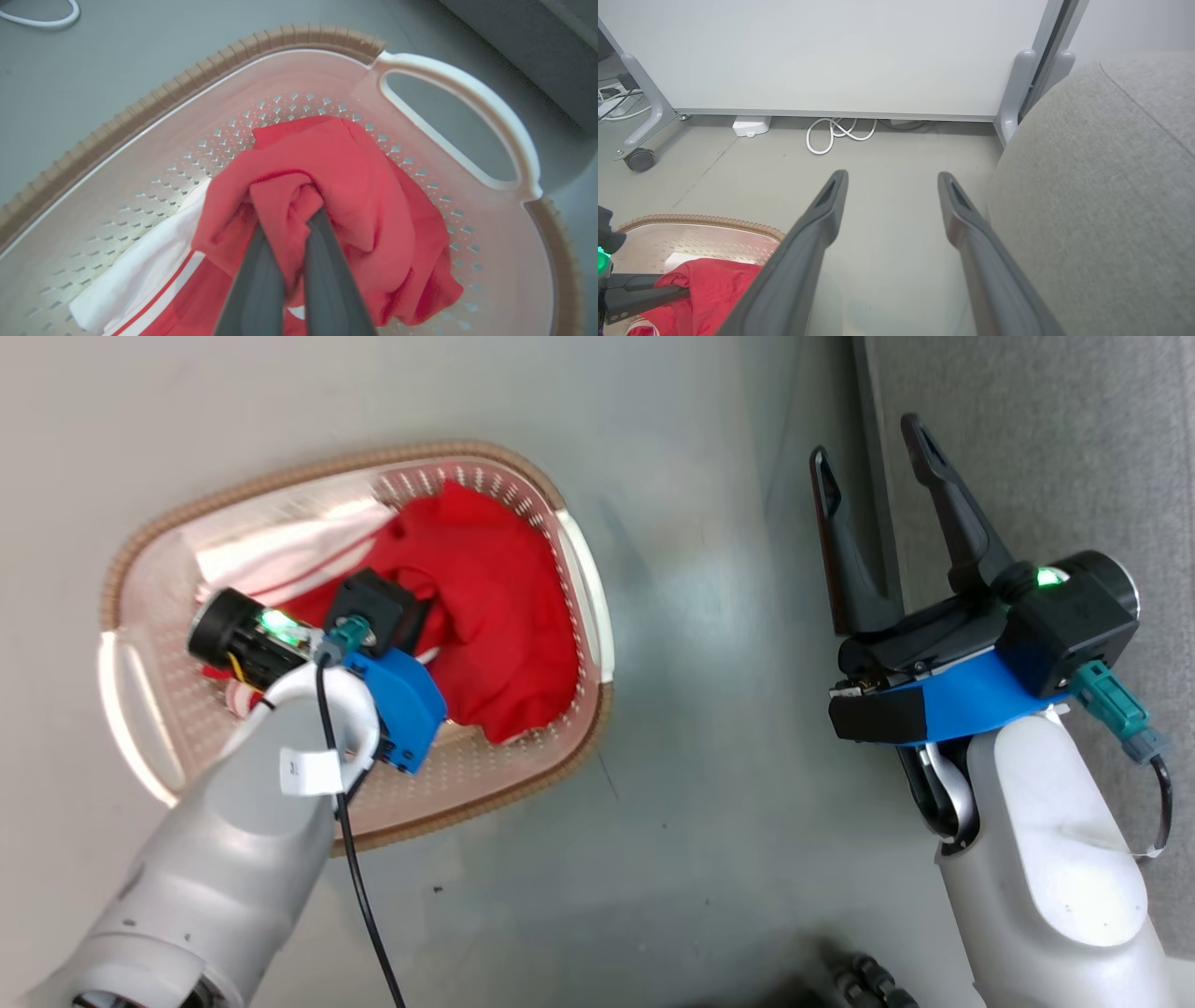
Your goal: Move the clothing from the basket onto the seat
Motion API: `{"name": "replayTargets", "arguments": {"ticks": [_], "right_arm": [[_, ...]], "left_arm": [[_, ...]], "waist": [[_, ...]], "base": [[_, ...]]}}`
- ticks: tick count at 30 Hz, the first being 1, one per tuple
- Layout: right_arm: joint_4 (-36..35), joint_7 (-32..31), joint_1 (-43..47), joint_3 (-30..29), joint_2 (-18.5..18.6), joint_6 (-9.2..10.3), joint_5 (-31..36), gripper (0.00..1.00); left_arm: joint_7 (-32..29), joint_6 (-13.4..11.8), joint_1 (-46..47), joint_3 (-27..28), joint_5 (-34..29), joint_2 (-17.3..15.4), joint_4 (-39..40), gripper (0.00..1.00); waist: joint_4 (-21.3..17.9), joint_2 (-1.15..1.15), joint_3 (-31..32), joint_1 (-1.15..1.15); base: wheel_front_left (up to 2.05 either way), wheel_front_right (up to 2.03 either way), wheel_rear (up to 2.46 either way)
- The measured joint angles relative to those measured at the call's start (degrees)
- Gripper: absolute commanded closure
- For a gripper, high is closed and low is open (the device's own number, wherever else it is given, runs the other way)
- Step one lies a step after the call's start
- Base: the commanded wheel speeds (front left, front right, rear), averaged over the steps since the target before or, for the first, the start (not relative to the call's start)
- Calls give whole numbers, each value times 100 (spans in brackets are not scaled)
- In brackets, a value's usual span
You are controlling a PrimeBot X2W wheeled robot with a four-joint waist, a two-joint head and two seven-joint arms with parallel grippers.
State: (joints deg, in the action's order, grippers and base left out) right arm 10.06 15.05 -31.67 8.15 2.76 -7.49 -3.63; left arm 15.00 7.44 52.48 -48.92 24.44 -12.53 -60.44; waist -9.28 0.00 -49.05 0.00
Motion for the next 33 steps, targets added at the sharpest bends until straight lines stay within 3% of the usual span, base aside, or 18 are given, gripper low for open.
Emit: {"name": "replayTargets", "arguments": {"ticks": [12,21,33], "right_arm": [[246,0,449,-154,0,1,92,0],[423,0,906,-257,2,0,147,0],[579,0,1415,-328,23,0,82,0]], "left_arm": [[0,0,-887,461,-113,104,1178,100],[0,0,-1474,1126,-515,264,2208,100],[0,0,-1618,1794,-1073,508,3356,100]], "waist": [[315,0,1131,0],[569,0,2067,0],[786,0,3206,-1]], "base": [[0,0,0],[0,0,0],[0,0,0]]}}
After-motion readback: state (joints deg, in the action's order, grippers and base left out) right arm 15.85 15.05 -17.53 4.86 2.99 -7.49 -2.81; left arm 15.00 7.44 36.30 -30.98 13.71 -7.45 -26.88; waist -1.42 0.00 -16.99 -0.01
